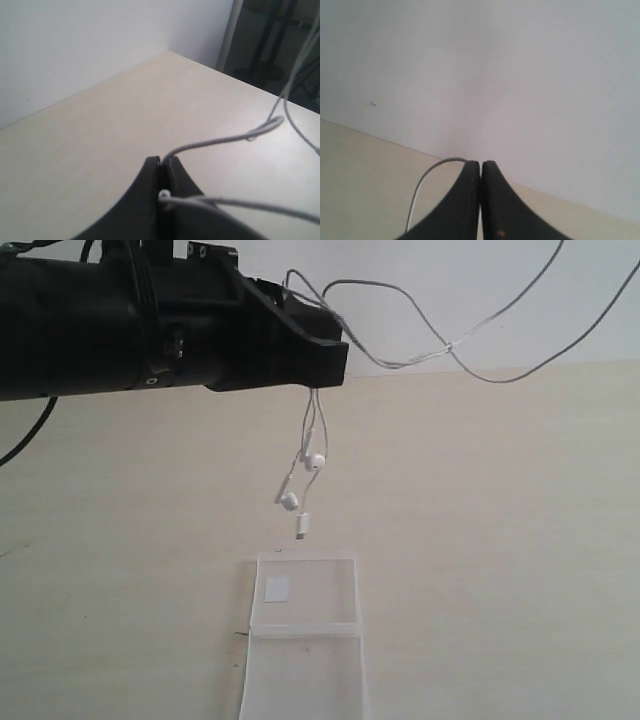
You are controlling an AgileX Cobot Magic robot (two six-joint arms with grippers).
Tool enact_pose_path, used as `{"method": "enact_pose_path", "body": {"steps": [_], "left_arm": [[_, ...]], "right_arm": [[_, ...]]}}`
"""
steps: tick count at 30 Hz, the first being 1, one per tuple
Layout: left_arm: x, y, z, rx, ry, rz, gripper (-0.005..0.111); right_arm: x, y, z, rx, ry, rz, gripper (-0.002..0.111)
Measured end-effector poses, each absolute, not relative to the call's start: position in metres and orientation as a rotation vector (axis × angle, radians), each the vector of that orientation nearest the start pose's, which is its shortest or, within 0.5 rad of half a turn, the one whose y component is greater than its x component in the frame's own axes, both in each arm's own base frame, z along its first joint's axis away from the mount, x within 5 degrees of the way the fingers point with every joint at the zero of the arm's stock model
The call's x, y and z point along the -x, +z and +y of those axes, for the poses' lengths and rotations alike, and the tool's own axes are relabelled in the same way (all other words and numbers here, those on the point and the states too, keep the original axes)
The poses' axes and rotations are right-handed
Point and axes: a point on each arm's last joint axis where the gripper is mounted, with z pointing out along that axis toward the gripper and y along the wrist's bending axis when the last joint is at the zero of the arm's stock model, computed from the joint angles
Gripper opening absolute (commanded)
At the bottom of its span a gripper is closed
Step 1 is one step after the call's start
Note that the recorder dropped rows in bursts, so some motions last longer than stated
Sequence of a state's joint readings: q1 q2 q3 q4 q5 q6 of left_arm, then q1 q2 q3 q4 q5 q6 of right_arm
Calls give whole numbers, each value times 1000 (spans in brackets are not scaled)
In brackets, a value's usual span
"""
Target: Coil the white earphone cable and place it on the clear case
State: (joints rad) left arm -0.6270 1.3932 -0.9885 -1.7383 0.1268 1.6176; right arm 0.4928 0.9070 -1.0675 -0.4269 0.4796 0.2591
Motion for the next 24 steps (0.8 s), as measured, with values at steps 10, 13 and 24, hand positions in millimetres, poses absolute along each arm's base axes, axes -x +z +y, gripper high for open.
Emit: {"method": "enact_pose_path", "body": {"steps": [10,13,24], "left_arm": [[-257,347,-198,-533,-622,1765,0],[-258,353,-198,-528,-624,1748,0],[-260,359,-195,-492,-586,1740,0]], "right_arm": [[-163,427,82,450,266,1804,0],[-161,424,84,487,282,1824,2],[-175,404,102,599,356,1941,59]]}}
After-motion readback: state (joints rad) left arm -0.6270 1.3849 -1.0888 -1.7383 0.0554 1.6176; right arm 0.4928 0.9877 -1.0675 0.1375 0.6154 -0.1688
